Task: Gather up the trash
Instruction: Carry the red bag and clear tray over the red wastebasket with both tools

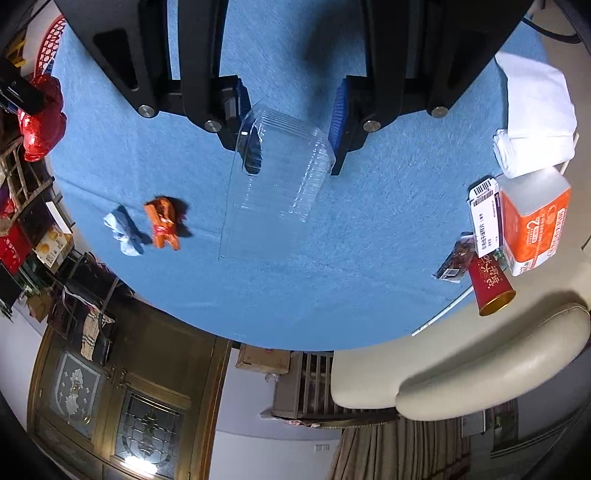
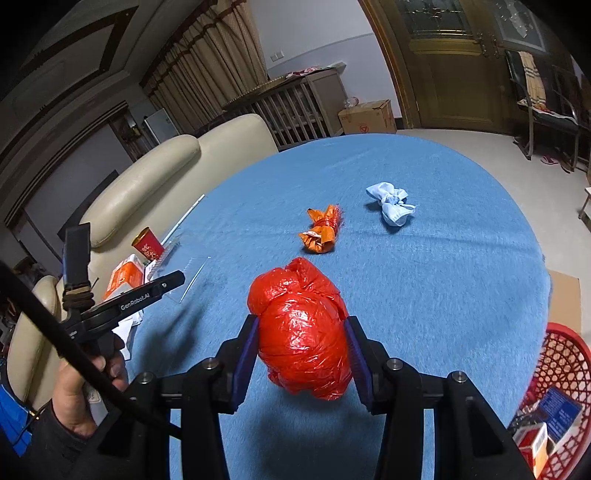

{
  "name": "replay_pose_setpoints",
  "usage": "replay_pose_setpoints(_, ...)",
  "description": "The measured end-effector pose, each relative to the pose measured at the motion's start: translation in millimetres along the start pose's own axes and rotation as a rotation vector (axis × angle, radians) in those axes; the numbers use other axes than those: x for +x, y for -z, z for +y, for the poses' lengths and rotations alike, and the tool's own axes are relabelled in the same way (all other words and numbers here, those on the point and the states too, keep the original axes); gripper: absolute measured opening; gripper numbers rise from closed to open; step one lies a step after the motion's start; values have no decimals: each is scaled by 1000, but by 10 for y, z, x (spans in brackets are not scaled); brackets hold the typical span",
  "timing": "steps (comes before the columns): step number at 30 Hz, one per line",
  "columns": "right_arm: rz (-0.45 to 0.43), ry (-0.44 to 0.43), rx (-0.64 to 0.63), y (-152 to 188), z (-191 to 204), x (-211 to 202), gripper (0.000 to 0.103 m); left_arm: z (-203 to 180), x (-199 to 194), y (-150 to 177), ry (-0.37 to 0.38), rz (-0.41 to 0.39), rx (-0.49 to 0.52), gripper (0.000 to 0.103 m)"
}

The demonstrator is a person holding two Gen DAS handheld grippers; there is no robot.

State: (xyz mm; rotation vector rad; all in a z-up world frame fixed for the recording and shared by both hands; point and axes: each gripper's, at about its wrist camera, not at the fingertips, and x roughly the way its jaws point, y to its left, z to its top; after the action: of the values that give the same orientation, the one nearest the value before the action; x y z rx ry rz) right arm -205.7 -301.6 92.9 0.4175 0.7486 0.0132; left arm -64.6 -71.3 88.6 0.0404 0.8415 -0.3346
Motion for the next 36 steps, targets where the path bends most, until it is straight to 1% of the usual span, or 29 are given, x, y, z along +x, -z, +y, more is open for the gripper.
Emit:
replay_pose_setpoints(10,-36,17,43,173,-165,-334,49,-324,-248,93,46,-23,42,38)
replay_pose_setpoints(16,-67,45,77,257,-355,-542,49,-547,-313,142,75,-24,73,38)
replay_pose_setpoints(28,-117,118,165,383,-789,-857,49,-917,-333,223,127,-18,133,38)
replay_pose_setpoints(36,-140,183,212,486,-1093,-1074,49,-1266,-383,284,170,-18,189,38)
